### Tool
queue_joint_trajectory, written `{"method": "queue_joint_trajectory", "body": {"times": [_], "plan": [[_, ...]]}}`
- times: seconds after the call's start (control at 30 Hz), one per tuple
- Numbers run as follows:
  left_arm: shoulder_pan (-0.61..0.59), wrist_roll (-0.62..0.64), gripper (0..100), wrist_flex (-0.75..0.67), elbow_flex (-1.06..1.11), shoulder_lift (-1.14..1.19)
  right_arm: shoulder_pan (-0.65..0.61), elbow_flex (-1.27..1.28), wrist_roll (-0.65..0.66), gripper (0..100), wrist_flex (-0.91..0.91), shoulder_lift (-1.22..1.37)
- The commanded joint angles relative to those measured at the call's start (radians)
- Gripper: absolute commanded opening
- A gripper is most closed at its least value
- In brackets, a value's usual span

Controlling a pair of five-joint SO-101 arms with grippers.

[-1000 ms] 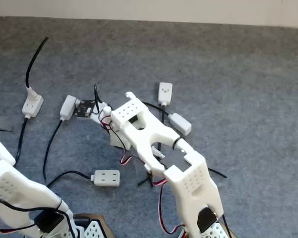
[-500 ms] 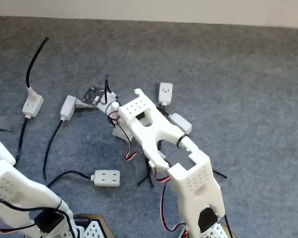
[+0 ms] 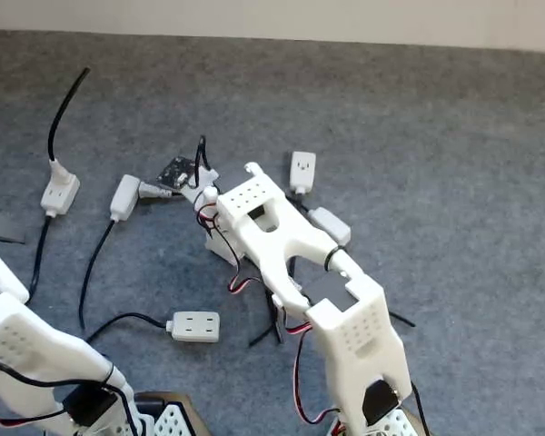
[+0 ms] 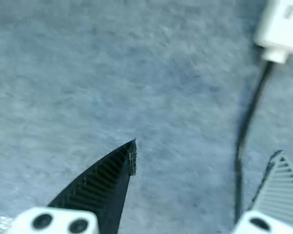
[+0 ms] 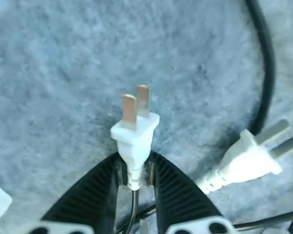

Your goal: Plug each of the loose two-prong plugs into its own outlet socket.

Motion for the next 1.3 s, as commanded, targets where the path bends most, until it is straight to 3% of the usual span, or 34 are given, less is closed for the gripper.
{"method": "queue_joint_trajectory", "body": {"times": [0.0,0.3,0.43,0.63,0.9,1.1,1.27], "plan": [[0.073,-0.012,40,0.095,-0.059,-0.024,0.007,0.030,-0.049,0.6,-0.027,-0.142],[0.199,-0.011,40,0.270,-0.108,-0.162,-0.085,0.674,-0.049,0.6,-0.441,-0.739],[0.255,-0.009,40,0.255,-0.070,-0.246,-0.170,0.872,-0.049,0.6,-0.484,-0.970],[0.328,-0.006,40,0.049,0.213,-0.469,-0.274,0.921,-0.052,0.6,-0.420,-1.132],[0.401,-0.005,40,-0.315,0.771,-0.932,-0.275,0.949,-0.164,0.6,-0.467,-1.171],[0.463,0.051,40,-0.425,0.989,-1.219,-0.277,0.972,-0.267,0.6,-0.501,-1.171],[0.507,0.133,40,-0.400,1.032,-1.377,-0.275,0.977,-0.342,0.6,-0.498,-1.171]]}}
